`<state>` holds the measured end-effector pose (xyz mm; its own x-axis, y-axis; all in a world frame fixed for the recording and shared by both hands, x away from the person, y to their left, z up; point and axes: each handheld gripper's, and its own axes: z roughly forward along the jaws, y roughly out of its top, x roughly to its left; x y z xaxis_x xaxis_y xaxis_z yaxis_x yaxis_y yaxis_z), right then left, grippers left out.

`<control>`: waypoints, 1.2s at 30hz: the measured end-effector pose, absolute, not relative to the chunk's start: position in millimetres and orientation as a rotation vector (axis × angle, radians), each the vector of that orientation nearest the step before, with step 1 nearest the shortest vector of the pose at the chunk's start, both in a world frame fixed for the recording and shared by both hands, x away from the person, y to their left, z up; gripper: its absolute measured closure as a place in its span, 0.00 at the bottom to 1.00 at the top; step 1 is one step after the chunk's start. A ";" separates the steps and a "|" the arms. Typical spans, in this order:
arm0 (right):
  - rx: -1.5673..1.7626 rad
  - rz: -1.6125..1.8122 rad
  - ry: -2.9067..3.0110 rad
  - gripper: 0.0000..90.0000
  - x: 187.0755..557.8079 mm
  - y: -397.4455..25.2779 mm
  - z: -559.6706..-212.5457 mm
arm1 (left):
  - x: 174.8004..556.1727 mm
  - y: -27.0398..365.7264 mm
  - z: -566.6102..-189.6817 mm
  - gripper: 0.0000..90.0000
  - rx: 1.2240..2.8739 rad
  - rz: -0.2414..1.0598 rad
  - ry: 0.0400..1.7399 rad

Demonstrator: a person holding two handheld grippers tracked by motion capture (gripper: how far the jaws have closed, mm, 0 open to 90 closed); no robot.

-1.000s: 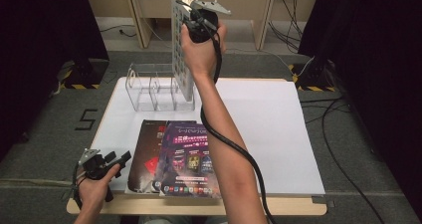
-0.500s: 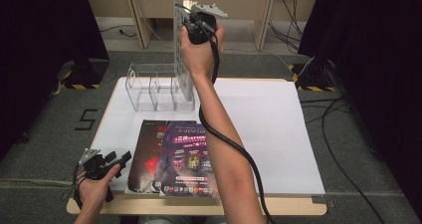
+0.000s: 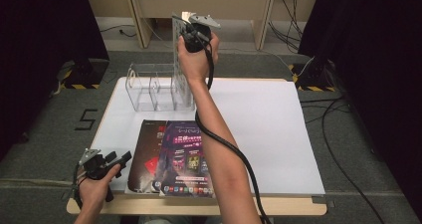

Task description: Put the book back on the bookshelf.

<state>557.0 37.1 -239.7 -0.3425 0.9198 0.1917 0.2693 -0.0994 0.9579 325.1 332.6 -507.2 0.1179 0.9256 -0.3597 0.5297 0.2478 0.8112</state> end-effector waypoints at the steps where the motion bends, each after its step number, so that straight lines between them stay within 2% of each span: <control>1: 1.314 1.470 1.609 0.82 558.0 37.5 -242.6 | 325.2 332.7 -507.3 0.33 1.410 0.508 1.542; 21: 1.341 1.375 1.657 0.82 564.9 45.8 -301.0 | 325.6 330.6 -508.6 0.33 1.417 0.506 1.537; 36: 1.417 1.357 1.773 0.79 542.7 34.3 -301.4 | 324.0 330.7 -507.9 0.33 1.412 0.505 1.539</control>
<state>542.7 34.3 -301.4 -0.3399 0.9196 0.1969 0.4303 -0.0341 0.9020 324.0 330.7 -507.9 0.1214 0.9246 -0.3611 0.5304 0.2470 0.8110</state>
